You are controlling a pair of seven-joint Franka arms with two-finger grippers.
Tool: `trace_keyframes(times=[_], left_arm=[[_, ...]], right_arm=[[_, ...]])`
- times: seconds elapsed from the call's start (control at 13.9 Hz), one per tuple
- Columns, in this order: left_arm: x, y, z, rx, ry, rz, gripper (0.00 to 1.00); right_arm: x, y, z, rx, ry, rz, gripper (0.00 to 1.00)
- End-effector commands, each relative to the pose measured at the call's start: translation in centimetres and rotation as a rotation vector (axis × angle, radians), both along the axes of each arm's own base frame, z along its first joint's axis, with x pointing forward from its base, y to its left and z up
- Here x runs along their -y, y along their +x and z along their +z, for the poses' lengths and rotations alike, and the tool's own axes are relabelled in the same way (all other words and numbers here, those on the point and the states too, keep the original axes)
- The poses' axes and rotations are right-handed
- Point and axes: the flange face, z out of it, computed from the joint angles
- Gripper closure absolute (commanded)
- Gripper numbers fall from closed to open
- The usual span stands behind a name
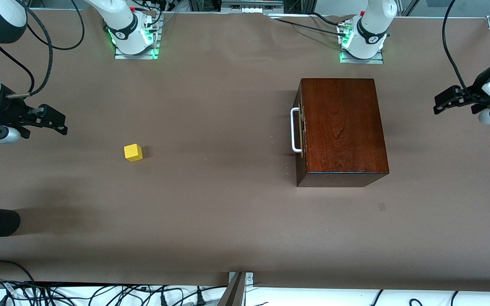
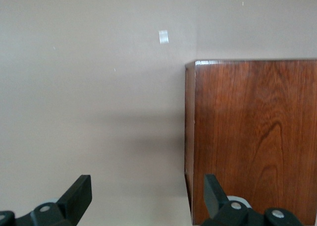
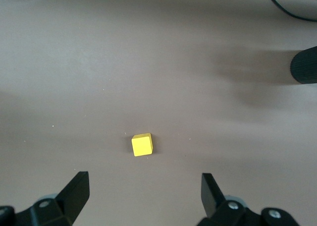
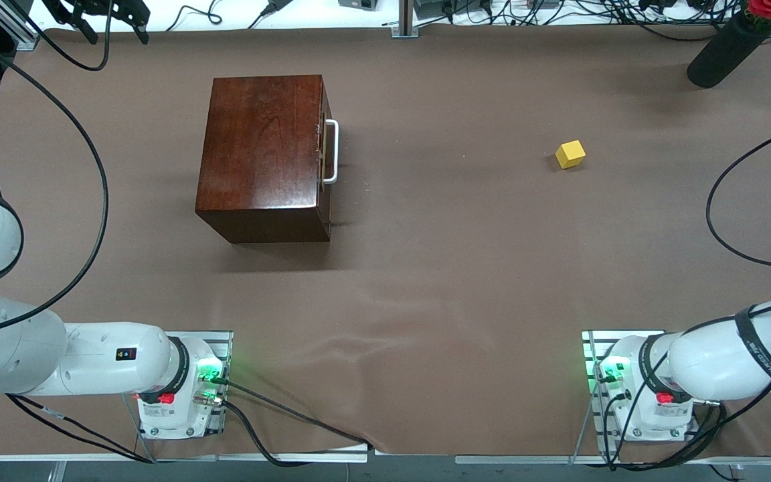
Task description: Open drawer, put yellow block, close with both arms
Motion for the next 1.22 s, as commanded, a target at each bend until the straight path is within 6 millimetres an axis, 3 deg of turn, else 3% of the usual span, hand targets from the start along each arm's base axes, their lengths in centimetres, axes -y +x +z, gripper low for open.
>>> trace_keyframes(times=[0.0, 0.22, 0.36, 0.72, 0.86, 1.08, 1.15], left_arm=[[1.6, -0.2, 0.4, -0.045, -0.001, -0.023, 0.00], [3.9, -1.0, -0.1, -0.106, 0.003, -0.063, 0.00], [7.4, -0.6, -2.0, -0.146, -0.006, -0.126, 0.00], [19.6, 0.5, -8.6, -0.165, -0.023, -0.209, 0.00], [25.9, 0.3, -11.5, -0.150, -0.017, -0.187, 0.00], [33.5, -0.2, -13.6, -0.128, -0.015, -0.129, 0.00], [35.2, -0.5, -14.7, -0.139, -0.005, -0.102, 0.00]], right_arm=[[0.0, -0.4, 0.8, 0.011, 0.004, -0.006, 0.00], [0.0, -0.4, 0.8, 0.011, 0.005, -0.008, 0.00], [0.0, -0.4, 0.8, 0.011, 0.004, -0.006, 0.00], [0.0, -0.4, 0.8, 0.011, 0.004, -0.006, 0.00], [0.0, -0.4, 0.8, 0.011, 0.002, -0.003, 0.00], [0.1, -0.4, 0.8, 0.011, 0.002, -0.004, 0.00], [0.2, -0.3, 0.7, 0.011, 0.003, -0.007, 0.00]])
